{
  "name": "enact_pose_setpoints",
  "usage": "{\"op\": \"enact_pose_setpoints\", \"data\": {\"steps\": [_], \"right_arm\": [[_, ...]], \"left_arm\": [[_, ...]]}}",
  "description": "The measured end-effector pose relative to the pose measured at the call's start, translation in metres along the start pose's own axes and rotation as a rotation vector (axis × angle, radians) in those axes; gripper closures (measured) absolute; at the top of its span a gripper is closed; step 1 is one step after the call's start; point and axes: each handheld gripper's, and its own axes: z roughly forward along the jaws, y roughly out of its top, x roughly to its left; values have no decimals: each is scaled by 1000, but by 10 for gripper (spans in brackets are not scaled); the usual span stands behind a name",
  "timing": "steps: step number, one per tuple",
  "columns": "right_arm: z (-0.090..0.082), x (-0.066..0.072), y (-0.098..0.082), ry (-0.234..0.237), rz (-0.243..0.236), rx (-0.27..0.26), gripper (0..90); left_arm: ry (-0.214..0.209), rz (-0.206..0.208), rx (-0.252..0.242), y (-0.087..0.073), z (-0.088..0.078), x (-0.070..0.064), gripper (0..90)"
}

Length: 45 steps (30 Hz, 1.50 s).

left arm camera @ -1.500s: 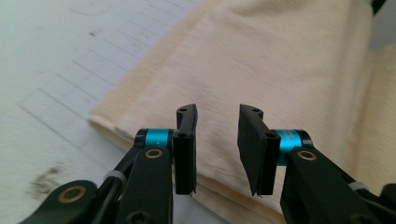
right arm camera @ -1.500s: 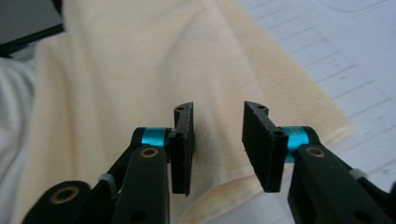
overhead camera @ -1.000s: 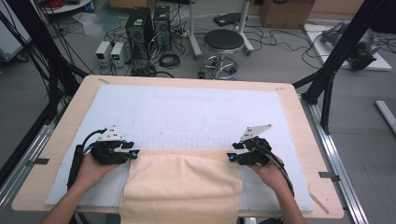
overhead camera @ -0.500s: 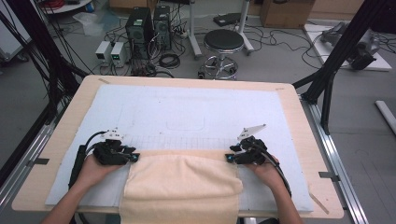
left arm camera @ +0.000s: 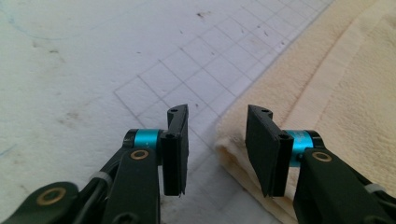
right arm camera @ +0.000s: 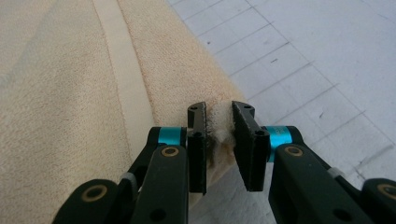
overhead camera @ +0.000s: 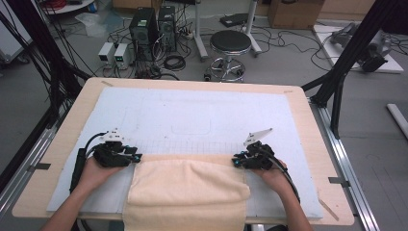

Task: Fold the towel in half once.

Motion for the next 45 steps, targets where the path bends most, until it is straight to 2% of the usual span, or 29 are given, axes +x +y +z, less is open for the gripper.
{"op": "enact_pose_setpoints", "data": {"steps": [2,4,5,6,7,8,10,13,16,18,19,22,25,28,31,33,34,35,36,37,38,40,42,45], "right_arm": [[0,1,0,-5,-3,2,763],[0,2,0,-10,-1,5,763],[0,2,1,-12,-2,6,763],[0,2,1,-12,-8,5,764],[0,2,1,-12,-9,6,764],[0,3,1,-12,-3,8,765],[0,3,1,-15,-9,5,768],[-1,3,1,-13,-9,5,794],[-3,3,3,-34,-12,6,837],[-5,1,9,-67,-35,7,850],[-6,-2,14,-87,-27,6,853],[-9,-17,29,-147,-14,-17,858],[-9,-40,45,-168,14,-29,858],[-10,-62,62,-179,62,-61,858],[-9,-79,80,-219,62,-60,858],[-7,-87,87,-220,72,-69,839],[-4,-90,86,-230,75,-78,768],[0,-93,84,-242,94,-70,695],[4,-95,81,-239,117,-51,676],[6,-97,77,-224,118,-41,656],[7,-97,74,-208,129,-36,639],[6,-96,69,-211,109,-43,620],[4,-94,65,-187,113,-64,598],[2,-87,62,-175,99,-66,577]], "left_arm": [[-17,-10,33,-1,5,1,593],[-20,0,39,-1,7,0,611],[-58,-7,39,-1,7,0,673],[-61,6,47,-2,8,-2,728],[-53,14,48,-1,8,-3,734],[-68,13,48,-1,8,-4,772],[-56,35,53,0,7,-6,821],[-41,41,53,0,6,-7,856],[-6,29,27,5,6,-4,863],[24,25,16,15,9,1,865],[46,28,7,21,12,4,866],[97,-11,-37,43,19,17,867],[155,-32,-54,65,26,31,867],[206,-38,-48,86,31,42,867],[238,-38,-43,104,38,52,866],[246,-48,-18,108,44,57,858],[267,-48,3,107,49,60,819],[302,-44,28,104,52,62,736],[281,-59,39,101,52,66,696],[262,-82,37,97,52,70,666],[262,-82,34,95,50,72,642],[226,-100,-12,89,45,73,622],[205,-94,-31,86,40,70,601],[149,-83,-67,82,38,62,592]]}}
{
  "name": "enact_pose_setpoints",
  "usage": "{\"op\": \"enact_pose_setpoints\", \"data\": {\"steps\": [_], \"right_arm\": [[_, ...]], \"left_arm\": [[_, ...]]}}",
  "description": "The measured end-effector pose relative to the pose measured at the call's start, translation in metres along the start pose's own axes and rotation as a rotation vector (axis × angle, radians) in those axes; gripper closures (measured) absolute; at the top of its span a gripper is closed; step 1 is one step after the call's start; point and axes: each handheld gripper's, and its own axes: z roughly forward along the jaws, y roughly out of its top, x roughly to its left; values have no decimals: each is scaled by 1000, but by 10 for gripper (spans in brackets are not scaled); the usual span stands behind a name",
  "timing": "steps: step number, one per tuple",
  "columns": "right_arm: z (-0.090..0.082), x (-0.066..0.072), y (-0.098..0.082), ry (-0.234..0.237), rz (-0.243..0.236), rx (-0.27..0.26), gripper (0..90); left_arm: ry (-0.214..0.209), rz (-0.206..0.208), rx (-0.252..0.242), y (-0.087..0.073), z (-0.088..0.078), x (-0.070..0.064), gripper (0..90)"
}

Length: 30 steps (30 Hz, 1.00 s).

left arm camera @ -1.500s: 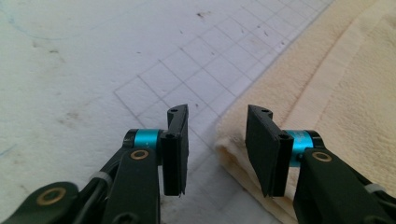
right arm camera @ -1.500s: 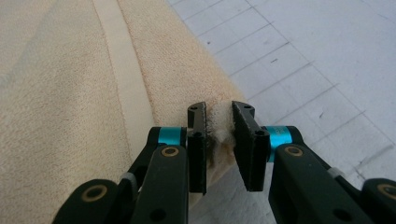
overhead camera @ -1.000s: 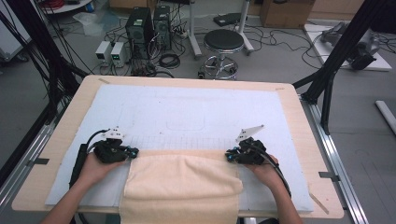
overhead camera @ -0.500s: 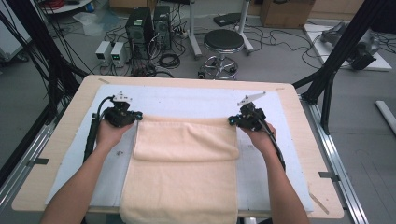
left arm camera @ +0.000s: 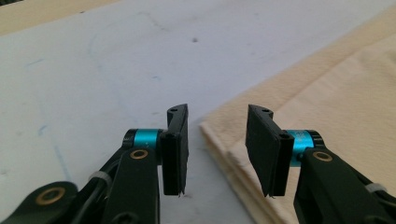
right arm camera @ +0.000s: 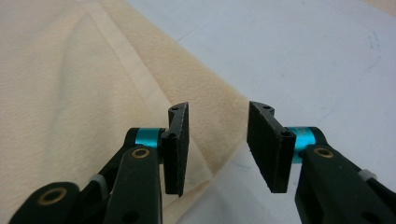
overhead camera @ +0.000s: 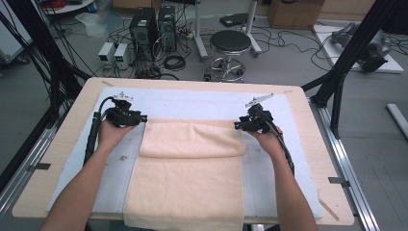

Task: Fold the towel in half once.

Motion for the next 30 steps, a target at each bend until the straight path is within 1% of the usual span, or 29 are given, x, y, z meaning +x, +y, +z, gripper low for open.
{"op": "enact_pose_setpoints", "data": {"steps": [2,3,4,5,7,9,11,13,14,16,17,19,20,21,22,23,24,25,26,27,28,29,30], "right_arm": [[-2,5,-2,2,-18,-8,574],[-3,9,-3,21,-18,-16,573],[-3,10,-4,33,-24,-12,573],[-1,13,-5,35,-32,4,574],[3,16,-9,26,-36,28,579],[8,18,-13,25,-39,46,583],[13,19,-16,24,-41,57,588],[17,19,-18,19,-40,57,607],[17,20,-18,14,-42,53,624],[18,21,-19,25,-34,45,683],[18,21,-20,32,-30,39,718],[17,20,-20,43,-21,37,774],[17,20,-19,49,-25,32,799],[16,21,-19,45,-27,38,822],[15,22,-18,46,-41,34,836],[13,24,-17,40,-45,32,841],[11,26,-15,39,-56,20,844],[8,27,-14,51,-64,2,846],[5,28,-13,56,-60,-17,847],[0,30,-12,50,-65,-32,847],[-4,31,-11,52,-71,-47,847],[-8,32,-10,60,-76,-62,847],[-12,33,-9,69,-71,-73,846]], "left_arm": [[-53,17,-15,-5,-1,-7,591],[-68,26,0,-6,1,-10,591],[-74,38,32,-6,3,-13,591],[-78,49,55,-7,5,-16,590],[-103,59,76,-8,9,-20,592],[-102,71,98,-8,13,-24,595],[-92,83,136,-9,17,-26,597],[-88,83,147,-11,21,-26,615],[-84,93,149,-12,22,-27,637],[-65,110,114,-16,23,-30,707],[-68,116,109,-17,23,-30,735],[-67,106,91,-19,22,-30,798],[-66,113,88,-19,22,-31,821],[-61,120,87,-19,20,-32,835],[-59,127,87,-18,19,-33,841],[-57,130,81,-18,17,-34,842],[-56,129,69,-17,15,-34,844],[-56,130,55,-16,12,-34,847],[-56,134,35,-14,9,-33,848],[-59,129,10,-13,4,-33,848],[-71,119,-17,-11,0,-32,848],[-77,113,-37,-10,-5,-31,848],[-81,109,-56,-9,-10,-30,848]]}}
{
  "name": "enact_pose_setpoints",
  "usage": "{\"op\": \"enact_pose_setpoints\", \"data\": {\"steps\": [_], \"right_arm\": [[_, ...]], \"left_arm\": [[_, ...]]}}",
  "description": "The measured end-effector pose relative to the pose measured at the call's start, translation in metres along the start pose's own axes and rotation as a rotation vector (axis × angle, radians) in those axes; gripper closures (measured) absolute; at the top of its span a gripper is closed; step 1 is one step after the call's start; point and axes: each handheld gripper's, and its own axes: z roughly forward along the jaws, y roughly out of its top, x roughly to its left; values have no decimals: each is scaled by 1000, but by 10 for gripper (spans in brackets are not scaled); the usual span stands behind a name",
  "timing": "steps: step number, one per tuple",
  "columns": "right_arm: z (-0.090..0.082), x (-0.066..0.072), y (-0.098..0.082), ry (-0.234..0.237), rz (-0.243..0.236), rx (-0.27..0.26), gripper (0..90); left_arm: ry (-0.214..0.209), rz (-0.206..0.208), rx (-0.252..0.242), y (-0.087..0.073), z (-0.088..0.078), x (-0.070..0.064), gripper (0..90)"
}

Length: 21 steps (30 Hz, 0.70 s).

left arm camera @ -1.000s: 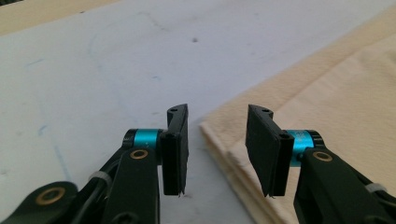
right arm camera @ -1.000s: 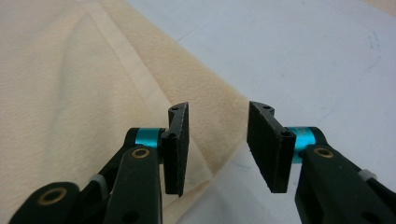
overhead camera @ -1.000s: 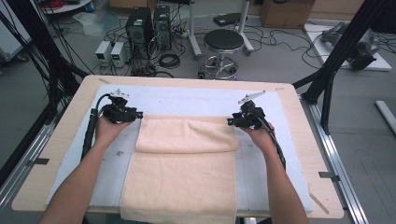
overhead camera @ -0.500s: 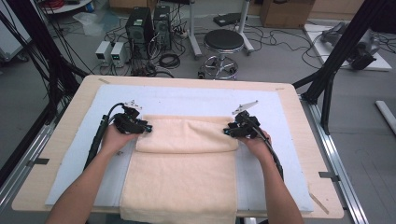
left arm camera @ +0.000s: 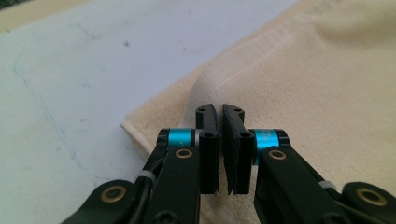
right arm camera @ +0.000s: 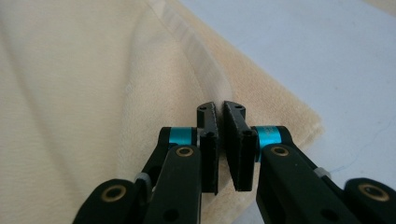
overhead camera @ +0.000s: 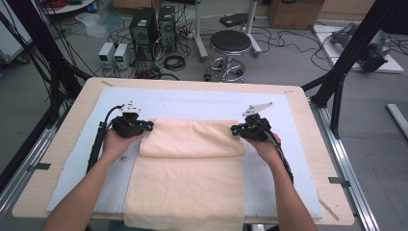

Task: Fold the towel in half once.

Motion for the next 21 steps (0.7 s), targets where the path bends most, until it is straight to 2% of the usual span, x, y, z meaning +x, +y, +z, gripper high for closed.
{"op": "enact_pose_setpoints", "data": {"steps": [2,3,6,9,12,13,15,16,18,21], "right_arm": [[-8,4,2,13,-11,-15,846],[-13,8,2,22,-16,-21,846],[-29,22,5,40,-59,-39,846],[-45,42,3,58,-101,-45,845],[-57,62,-6,82,-135,-37,845],[-60,69,-10,91,-146,-33,846],[-65,83,-20,104,-159,-34,846],[-67,89,-25,107,-177,-28,845],[-72,103,-36,95,-211,-40,846],[-77,121,-46,118,-224,-61,846]], "left_arm": [[-18,-9,-23,1,-10,0,849],[-27,2,-29,1,-15,-1,849],[-55,42,-62,-3,-34,-13,850],[-68,101,-74,-14,-53,-29,850],[-76,135,-68,-29,-68,-45,850],[-70,160,-64,-35,-72,-50,849],[-99,176,-85,-47,-79,-60,850],[-99,190,-91,-52,-84,-64,850],[-110,188,-113,-62,-91,-69,852],[-105,198,-117,-70,-102,-73,853]]}}
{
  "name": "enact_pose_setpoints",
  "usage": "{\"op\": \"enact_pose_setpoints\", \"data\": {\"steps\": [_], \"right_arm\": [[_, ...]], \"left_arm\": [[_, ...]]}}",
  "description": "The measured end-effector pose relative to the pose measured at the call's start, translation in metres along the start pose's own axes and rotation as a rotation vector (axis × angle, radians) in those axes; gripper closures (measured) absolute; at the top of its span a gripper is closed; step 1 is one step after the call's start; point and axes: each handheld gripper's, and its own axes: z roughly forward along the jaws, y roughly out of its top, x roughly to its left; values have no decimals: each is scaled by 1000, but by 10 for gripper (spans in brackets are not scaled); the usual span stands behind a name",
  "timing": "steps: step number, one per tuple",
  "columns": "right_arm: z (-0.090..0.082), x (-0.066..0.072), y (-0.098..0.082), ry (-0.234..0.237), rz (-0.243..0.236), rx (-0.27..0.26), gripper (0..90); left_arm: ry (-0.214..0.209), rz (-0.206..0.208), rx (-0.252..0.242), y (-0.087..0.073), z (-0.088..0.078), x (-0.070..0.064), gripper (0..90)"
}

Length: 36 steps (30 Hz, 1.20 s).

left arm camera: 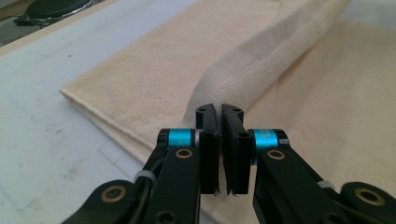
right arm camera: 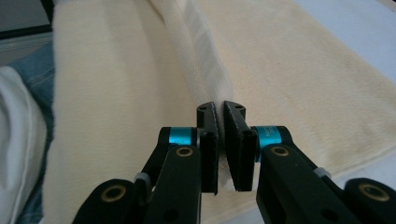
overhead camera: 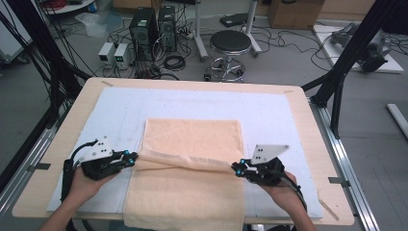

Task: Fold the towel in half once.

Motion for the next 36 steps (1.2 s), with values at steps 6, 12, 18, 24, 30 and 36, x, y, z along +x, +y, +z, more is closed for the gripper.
{"op": "enact_pose_setpoints", "data": {"steps": [6,12,18,24,30,36], "right_arm": [[-9,23,3,13,-44,-19,845],[-4,25,-15,57,-14,25,808],[-6,16,-13,86,24,-7,664],[8,-7,-8,26,51,32,610],[31,-41,-8,-44,100,77,532],[45,-72,-6,-110,172,93,457]], "left_arm": [[-4,76,-24,1,-21,-17,854],[-112,70,63,-18,-19,-30,827],[-111,43,73,-18,-18,-23,651],[-64,7,68,-9,1,-5,625],[8,-45,108,-1,35,20,591],[77,-144,137,6,63,35,431]]}}
